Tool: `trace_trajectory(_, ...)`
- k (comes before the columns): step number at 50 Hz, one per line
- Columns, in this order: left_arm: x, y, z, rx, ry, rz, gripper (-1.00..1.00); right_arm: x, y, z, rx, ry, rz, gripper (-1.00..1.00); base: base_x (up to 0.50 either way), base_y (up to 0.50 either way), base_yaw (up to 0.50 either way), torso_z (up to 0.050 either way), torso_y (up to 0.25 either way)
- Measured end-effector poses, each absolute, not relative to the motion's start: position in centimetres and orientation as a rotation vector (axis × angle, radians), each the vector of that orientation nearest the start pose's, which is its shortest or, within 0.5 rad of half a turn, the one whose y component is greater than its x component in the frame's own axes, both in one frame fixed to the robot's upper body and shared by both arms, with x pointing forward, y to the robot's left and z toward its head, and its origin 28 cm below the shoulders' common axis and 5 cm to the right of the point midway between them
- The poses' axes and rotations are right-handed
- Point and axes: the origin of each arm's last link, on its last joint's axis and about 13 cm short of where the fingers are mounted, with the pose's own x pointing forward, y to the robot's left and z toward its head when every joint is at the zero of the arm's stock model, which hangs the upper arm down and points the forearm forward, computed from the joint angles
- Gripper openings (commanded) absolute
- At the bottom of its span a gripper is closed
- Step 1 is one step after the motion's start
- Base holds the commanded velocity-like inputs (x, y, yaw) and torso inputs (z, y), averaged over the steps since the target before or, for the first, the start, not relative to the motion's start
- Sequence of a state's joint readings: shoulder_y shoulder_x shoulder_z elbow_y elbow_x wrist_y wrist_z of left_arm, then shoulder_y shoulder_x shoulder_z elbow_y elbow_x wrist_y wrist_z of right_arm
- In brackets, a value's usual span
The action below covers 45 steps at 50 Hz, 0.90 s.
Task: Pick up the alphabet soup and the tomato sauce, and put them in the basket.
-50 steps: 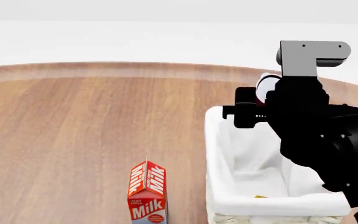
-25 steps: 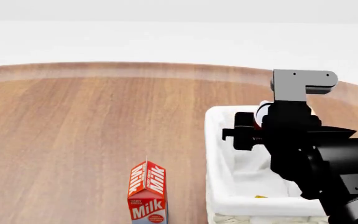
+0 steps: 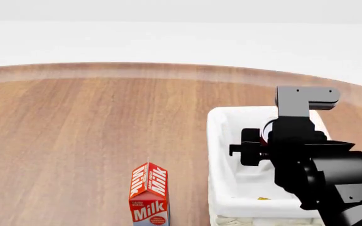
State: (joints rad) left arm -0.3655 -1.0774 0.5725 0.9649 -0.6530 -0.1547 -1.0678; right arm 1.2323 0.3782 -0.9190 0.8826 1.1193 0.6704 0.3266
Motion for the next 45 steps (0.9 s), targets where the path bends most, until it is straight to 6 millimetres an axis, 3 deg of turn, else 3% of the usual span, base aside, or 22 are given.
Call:
trace_trajectory(18,15.38,23.22,20.28,0.116,-0.508,0.048,1.00,38.51,-15.14,14.86,-0.019,0.631,-0.089,-1.00,0.00,0.00,0.00,0.000,0.001)
trace_trajectory(19,15.39,23.22,20.27,0.116,-0.508,0.048,1.00,38.52,-15.13,14.85,-0.019,0.631,-0.089,1.00,0.00,0.00,0.00,0.000,0.000)
trace_trajectory(45,15.41,23.21,20.19,0.112,-0.506,0.045,1.00,38.73,-15.06,15.36,-0.031,0.573,-0.087,1.00,0.00,0.00,0.00,0.000,0.000)
